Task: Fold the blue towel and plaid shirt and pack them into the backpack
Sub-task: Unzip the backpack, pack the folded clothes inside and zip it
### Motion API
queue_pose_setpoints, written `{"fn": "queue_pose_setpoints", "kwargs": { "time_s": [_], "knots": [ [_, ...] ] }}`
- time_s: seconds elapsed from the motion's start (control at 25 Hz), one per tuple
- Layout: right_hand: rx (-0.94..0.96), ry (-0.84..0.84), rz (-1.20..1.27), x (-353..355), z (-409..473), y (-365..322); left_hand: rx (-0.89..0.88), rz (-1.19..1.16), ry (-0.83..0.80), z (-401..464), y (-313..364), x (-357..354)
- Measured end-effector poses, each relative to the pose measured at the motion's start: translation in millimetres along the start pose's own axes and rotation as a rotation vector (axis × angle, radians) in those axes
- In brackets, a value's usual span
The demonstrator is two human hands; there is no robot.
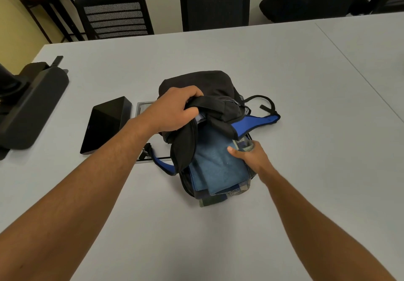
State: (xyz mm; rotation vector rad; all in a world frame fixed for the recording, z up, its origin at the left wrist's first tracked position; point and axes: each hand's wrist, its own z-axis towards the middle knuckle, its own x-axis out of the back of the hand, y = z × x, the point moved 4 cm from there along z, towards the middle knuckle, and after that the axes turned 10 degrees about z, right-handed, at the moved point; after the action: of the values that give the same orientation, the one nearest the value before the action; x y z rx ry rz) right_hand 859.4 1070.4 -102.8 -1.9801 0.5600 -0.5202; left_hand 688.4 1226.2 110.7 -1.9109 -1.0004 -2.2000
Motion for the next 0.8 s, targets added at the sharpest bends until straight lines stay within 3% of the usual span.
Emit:
{"fn": "queue_pose_setpoints", "kwargs": {
  "time_s": [0.2,0.44,0.6,0.8],
  "knots": [
    [-0.057,-0.142,-0.091,-16,20,-21,-0.011,-0.020,0.042,8,-1,4],
    [-0.242,-0.134,-0.098,-18,32,-7,-0.029,0.020,0.072,15,-2,5],
    [-0.274,-0.121,-0.008,-17,31,-5,-0.006,0.172,0.013,22,-6,-3],
    [-0.236,-0.186,0.084,-22,29,-2,-0.135,0.520,-0.082,22,-10,-29]
  ]
}}
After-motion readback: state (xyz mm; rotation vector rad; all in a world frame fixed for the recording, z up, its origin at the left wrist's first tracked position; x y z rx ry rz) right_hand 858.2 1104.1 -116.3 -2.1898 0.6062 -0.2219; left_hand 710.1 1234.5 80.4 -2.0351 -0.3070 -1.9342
